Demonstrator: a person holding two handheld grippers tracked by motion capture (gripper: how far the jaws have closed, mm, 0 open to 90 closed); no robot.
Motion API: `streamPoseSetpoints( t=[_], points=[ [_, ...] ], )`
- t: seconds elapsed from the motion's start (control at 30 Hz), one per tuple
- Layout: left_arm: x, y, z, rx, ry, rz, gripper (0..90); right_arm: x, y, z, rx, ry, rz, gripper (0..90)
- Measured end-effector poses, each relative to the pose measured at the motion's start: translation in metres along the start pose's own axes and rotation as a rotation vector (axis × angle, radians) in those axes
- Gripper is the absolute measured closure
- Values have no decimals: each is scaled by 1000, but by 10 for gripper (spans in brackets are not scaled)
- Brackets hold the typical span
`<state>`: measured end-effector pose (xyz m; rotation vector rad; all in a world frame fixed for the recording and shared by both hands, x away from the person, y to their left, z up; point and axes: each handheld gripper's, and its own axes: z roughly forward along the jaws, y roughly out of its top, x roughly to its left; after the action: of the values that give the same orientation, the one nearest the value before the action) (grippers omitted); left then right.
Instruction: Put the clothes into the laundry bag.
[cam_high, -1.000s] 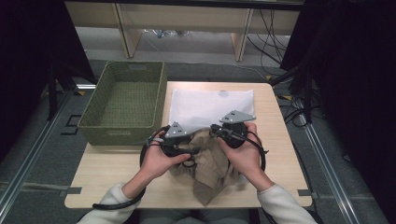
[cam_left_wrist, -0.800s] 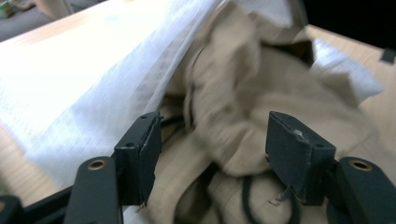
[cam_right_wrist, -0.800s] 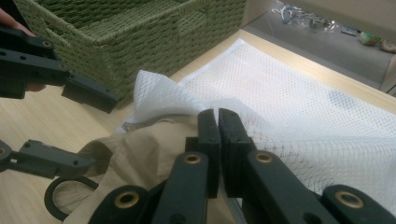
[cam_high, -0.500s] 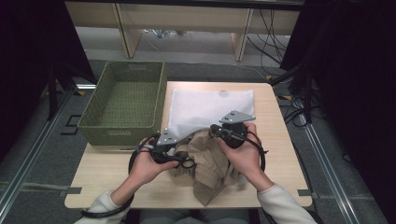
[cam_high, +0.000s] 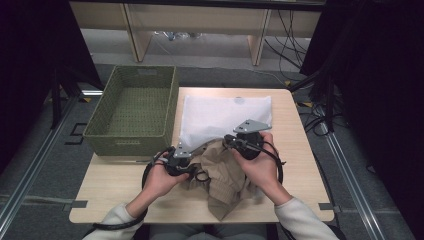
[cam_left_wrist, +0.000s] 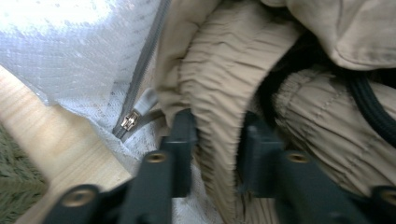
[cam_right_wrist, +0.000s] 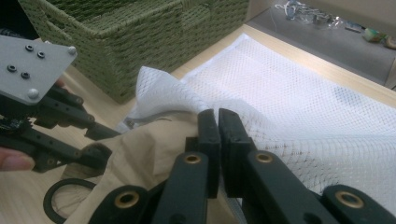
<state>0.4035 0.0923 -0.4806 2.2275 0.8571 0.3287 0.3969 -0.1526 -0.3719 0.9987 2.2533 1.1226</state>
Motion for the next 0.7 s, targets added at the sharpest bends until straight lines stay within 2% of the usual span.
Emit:
streamPoseSetpoints(
  t=[0.03,0.1,0.27,0.3,0.33,0.4,0.5,0.53,0.57,0.63,0.7],
  points=[
    [1,0,0,-5,-2,6,743,0,0,0,-3,-2,-2,894],
    [0,1,-2,-7,-3,-10,784,1,0,0,-3,-1,-3,894],
    [-6,6,-3,-34,-12,-14,848,1,0,0,-1,2,-4,893],
    [-8,8,-4,-47,-19,-35,854,1,0,0,-4,0,-10,894],
    [-9,9,-5,-55,-26,-39,856,1,0,0,-2,1,-14,894],
    [-14,13,-8,-99,-56,-65,857,4,-1,1,4,5,4,894],
    [-24,24,-17,-157,-96,-72,857,6,0,2,-6,11,-23,894],
    [-29,29,-19,-190,-99,-79,858,9,1,1,-4,18,-10,894],
    [-31,32,-21,-201,-104,-72,858,10,2,0,-12,21,-25,894],
    [-39,42,-27,-226,-101,-47,858,14,4,-4,-22,19,-12,894],
    [-43,52,-29,-252,-96,-31,858,16,7,-7,-48,28,-23,894]
  ],
)
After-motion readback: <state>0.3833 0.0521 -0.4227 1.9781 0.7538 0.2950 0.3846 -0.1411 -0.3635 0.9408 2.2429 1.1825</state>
